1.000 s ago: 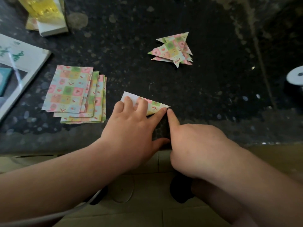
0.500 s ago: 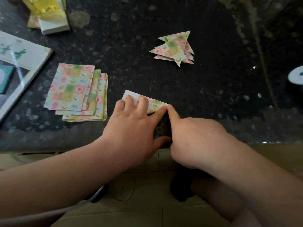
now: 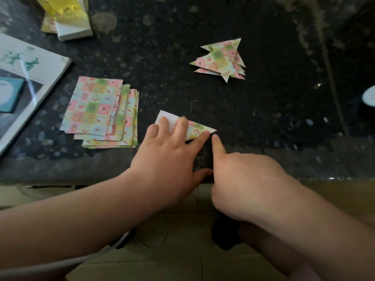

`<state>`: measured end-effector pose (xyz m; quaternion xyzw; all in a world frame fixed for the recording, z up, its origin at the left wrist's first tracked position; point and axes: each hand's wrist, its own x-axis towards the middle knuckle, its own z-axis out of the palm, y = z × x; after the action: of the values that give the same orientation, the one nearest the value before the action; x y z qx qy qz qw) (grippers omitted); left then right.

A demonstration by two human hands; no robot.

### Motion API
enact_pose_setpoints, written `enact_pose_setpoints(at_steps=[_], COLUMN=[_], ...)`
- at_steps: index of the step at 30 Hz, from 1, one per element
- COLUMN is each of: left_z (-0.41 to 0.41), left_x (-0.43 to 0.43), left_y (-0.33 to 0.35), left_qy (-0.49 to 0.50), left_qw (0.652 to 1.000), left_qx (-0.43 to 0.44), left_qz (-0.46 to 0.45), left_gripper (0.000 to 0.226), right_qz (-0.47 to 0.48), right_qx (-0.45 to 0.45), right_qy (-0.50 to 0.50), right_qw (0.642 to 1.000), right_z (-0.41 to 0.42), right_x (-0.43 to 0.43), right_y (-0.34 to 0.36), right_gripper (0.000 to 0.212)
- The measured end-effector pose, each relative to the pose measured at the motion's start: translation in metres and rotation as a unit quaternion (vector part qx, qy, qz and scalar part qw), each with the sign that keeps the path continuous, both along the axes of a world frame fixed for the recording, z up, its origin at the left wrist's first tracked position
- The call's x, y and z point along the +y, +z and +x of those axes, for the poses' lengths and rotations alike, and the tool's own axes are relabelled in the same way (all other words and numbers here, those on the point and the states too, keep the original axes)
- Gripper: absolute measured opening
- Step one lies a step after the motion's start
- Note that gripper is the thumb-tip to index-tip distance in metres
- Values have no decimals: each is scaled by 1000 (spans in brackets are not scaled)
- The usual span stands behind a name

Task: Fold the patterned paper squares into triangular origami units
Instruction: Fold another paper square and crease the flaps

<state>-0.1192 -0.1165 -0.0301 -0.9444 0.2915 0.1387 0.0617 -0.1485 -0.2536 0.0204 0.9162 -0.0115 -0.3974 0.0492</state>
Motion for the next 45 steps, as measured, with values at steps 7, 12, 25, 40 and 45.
enact_pose_setpoints(at_steps=[7, 12, 25, 40, 45], left_z=[-1, 0, -1, -25, -21], left_x=[1, 3, 39, 40, 40], left_y=[1, 4, 4, -8, -6], left_qy=[1, 0, 4, -73, -52], left_qw=[1000, 1000, 999, 996, 997], left_qx=[11, 16, 32, 35, 34], left_qz=[9, 20, -9, -23, -44], left_gripper=[84, 84, 71, 103, 97], right_qz=[6, -1, -26, -31, -19], right_qx=[-17, -26, -11, 6, -31], right_qy=[7, 16, 18, 60, 57], right_qw=[1000, 1000, 999, 998, 998], right_z=[6, 11, 12, 28, 20], right_x=[-2, -2, 4, 22, 36], right_y=[-7, -6, -6, 0, -6], right_gripper=[105, 100, 102, 85, 98])
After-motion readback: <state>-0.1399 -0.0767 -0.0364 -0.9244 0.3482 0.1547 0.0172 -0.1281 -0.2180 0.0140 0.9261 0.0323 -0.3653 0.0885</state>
